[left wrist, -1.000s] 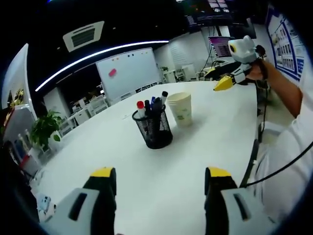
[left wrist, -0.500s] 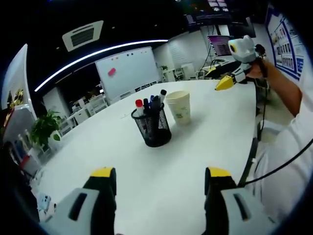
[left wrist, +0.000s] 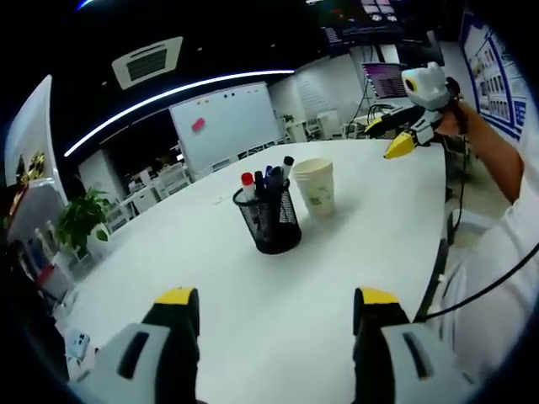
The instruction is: Place the scattered laser pointers and whiteboard markers into the pen holder and stack the scattered paper cups together
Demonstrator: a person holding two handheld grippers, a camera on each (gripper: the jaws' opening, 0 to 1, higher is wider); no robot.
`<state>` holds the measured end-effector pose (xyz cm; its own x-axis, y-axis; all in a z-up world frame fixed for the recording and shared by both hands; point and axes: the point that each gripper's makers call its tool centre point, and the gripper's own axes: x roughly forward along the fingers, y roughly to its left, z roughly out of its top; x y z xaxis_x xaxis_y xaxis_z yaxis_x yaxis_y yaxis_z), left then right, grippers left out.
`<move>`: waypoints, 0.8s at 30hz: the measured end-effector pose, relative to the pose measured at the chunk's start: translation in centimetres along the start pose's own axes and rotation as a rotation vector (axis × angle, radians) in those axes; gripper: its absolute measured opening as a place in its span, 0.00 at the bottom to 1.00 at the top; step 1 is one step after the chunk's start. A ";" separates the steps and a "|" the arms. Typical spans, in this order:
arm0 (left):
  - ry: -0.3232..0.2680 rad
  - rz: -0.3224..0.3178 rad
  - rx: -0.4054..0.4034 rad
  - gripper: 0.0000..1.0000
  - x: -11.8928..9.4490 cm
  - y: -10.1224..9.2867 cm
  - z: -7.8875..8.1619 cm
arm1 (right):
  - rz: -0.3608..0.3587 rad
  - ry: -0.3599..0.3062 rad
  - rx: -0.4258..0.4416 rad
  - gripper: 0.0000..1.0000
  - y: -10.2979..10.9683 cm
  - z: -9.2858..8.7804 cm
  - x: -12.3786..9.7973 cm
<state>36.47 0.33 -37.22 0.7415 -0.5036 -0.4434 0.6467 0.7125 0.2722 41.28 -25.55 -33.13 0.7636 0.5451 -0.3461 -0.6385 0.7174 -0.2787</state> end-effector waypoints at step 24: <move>0.048 -0.044 0.058 0.75 -0.2 -1.2 -0.6 | 0.032 0.040 -0.049 0.58 0.2 -0.8 -1.8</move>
<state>35.50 -0.15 -37.95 0.7032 -0.5089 -0.4965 0.6891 0.6599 0.2995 39.69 -26.73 -33.31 0.7392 0.5488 -0.3904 -0.6669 0.6773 -0.3107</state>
